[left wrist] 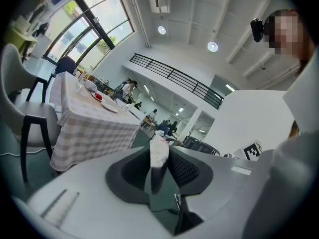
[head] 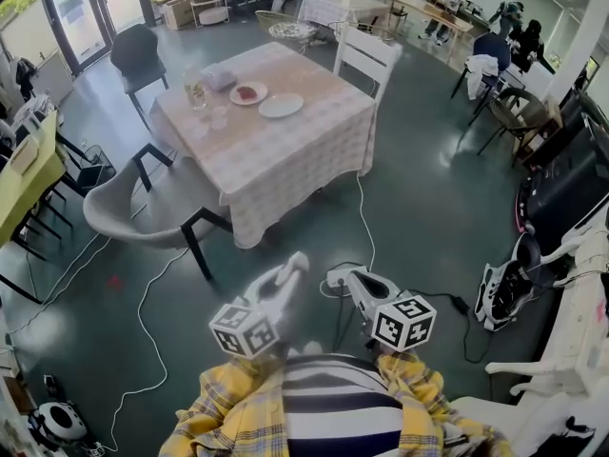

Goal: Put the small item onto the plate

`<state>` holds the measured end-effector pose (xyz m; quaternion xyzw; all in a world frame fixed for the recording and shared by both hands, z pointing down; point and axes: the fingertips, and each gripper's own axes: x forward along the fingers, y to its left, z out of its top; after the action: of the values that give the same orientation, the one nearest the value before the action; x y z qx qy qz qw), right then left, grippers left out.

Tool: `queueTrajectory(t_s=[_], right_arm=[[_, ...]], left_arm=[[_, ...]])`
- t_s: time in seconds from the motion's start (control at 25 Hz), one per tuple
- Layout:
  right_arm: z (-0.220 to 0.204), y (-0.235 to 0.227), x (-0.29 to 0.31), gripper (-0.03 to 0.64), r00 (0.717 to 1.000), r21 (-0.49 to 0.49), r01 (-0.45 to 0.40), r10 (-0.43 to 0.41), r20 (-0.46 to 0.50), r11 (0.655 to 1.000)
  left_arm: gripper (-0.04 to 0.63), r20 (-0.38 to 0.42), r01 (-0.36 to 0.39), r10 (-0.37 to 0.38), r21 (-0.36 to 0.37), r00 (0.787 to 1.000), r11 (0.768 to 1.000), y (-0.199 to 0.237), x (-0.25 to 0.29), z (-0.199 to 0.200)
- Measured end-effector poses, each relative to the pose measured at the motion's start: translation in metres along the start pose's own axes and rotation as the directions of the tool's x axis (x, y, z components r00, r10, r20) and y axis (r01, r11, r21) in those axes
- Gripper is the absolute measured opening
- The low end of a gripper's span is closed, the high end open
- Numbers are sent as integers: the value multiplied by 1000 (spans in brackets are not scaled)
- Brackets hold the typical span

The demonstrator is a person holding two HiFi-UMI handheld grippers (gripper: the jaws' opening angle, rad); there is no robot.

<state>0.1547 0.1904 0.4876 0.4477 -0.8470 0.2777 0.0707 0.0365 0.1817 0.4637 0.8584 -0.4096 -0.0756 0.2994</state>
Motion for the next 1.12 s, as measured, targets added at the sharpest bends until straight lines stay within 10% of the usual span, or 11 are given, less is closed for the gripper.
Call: queueTrajectory(t_s=[1.12], right_arm=[[28,-18,65,-3,999,-4,10,-10,-45,1000]], left_arm=[[103,-19,-30,30,-4,999,1000,53,37,35]])
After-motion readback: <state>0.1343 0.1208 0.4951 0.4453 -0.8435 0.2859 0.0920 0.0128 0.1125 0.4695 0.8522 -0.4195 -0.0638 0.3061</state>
